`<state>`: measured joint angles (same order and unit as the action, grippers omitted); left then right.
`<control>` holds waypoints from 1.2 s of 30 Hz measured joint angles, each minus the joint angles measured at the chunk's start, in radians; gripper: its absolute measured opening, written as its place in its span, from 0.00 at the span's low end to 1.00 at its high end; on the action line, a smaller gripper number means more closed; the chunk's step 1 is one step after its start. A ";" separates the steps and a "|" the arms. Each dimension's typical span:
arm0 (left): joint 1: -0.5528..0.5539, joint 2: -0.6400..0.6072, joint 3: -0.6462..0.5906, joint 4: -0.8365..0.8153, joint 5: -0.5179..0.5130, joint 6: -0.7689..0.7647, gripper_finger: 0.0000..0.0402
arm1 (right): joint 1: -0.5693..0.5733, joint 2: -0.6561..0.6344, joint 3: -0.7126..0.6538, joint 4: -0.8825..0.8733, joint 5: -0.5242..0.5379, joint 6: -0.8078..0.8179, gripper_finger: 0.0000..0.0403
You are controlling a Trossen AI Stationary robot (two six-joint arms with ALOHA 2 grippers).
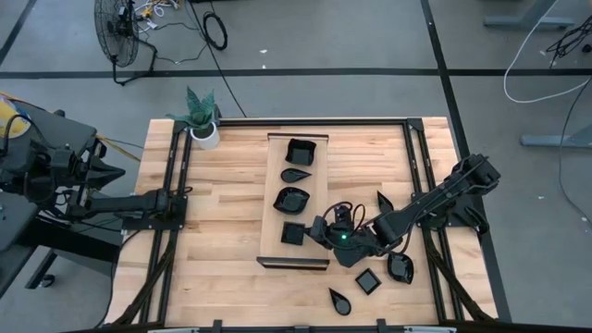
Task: Pick & Place Mini shaped plates
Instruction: Stack the square plate on top of the square plate on the shelf, then stack the distorted square plate on top of the distorted square plate on the shelf
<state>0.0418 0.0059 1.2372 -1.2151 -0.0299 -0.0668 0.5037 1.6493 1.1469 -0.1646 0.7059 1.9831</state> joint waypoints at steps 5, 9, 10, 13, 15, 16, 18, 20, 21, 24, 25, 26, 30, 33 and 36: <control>0.000 0.000 0.000 0.000 0.000 0.000 0.04 | 0.000 0.000 0.000 0.000 0.000 0.000 0.13; 0.000 0.000 0.000 0.000 0.000 0.000 0.03 | 0.000 -0.001 0.000 0.000 0.000 -0.008 0.19; 0.000 0.000 0.000 0.000 0.000 0.001 0.03 | 0.001 -0.001 0.000 0.000 0.000 -0.016 0.20; 0.000 0.000 0.000 0.000 0.000 0.000 0.03 | 0.015 -0.011 -0.001 -0.002 0.011 -0.069 0.23; 0.000 0.000 0.000 0.000 0.000 0.000 0.04 | 0.026 -0.022 -0.001 -0.002 0.011 -0.120 0.25; 0.000 0.000 0.000 0.000 0.000 0.000 0.04 | 0.031 -0.030 -0.001 -0.007 0.011 -0.150 0.26; 0.000 0.000 0.000 0.000 0.000 0.001 0.03 | 0.038 -0.050 -0.001 -0.018 0.011 -0.220 0.27; 0.000 0.000 0.000 0.000 0.000 0.000 0.03 | 0.041 -0.075 -0.001 -0.040 0.013 -0.302 0.28; 0.000 0.000 0.000 0.000 0.000 0.000 0.03 | 0.041 -0.087 -0.001 -0.049 0.013 -0.349 0.28; 0.000 0.000 0.000 0.000 0.000 0.000 0.03 | 0.041 -0.124 -0.001 -0.078 0.006 -0.489 0.28; 0.000 0.000 0.000 0.000 0.000 0.000 0.03 | 0.041 -0.137 -0.001 -0.088 0.000 -0.536 0.28; 0.000 0.000 0.000 0.000 0.000 0.000 0.04 | 0.041 -0.149 -0.001 -0.096 -0.008 -0.579 0.28; 0.000 0.000 0.000 0.000 0.000 0.001 0.04 | 0.041 -0.189 -0.001 -0.166 -0.048 -0.697 0.28; 0.000 0.000 0.000 0.000 0.000 0.000 0.03 | 0.041 -0.216 -0.001 -0.253 -0.065 -0.743 0.27; 0.000 0.000 0.000 0.000 0.000 0.000 0.03 | 0.041 -0.235 -0.001 -0.342 -0.095 -0.788 0.26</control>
<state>0.0418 0.0061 1.2371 -1.2148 -0.0299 -0.0669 0.5449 1.4143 1.1458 -0.5061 0.6108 1.1954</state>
